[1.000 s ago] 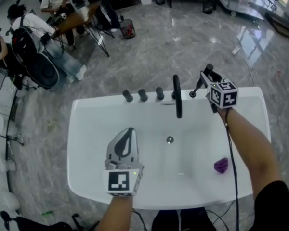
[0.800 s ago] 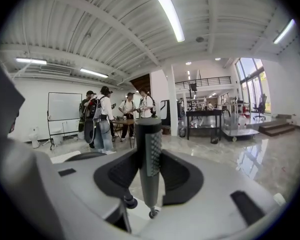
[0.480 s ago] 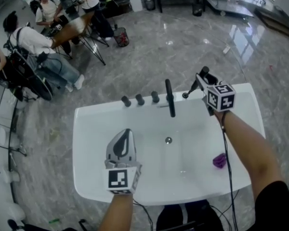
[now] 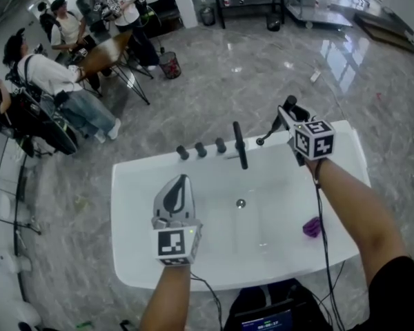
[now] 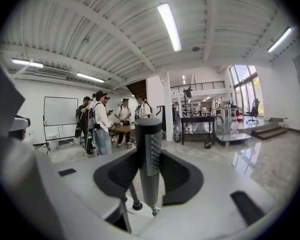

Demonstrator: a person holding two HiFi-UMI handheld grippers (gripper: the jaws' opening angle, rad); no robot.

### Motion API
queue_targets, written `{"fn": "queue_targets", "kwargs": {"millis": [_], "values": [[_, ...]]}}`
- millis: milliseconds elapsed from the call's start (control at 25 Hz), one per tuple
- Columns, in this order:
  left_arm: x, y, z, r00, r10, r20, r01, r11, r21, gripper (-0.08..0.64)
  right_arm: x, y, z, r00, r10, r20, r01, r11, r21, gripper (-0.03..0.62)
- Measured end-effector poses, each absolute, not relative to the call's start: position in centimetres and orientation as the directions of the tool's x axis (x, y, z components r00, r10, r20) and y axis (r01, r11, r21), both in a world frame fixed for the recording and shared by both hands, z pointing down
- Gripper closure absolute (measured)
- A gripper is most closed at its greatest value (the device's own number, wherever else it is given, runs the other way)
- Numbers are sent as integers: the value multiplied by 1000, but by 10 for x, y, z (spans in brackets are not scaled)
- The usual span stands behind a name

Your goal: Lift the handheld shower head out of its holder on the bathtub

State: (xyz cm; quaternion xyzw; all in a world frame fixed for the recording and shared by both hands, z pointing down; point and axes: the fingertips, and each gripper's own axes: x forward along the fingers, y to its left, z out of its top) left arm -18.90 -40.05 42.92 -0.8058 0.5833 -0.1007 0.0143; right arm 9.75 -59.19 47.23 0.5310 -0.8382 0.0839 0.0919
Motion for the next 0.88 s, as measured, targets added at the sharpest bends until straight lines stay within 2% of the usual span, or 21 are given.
{"fn": "queue_targets", "kwargs": {"millis": [240, 480, 880], "values": [[-202, -390, 399, 296, -951, 89, -942, -306, -137, 552, 92, -571, 436, -418, -883, 216, -906, 422, -30, 448], [-212, -374, 397, 290, -949, 122, -943, -306, -134, 552, 91, -548, 404, -432, -886, 171, -900, 435, -23, 446], [-196, -353, 367, 356, -931, 84, -922, -365, -132, 552, 102, -500, 350, -429, -898, 101, -903, 429, -16, 447]]}}
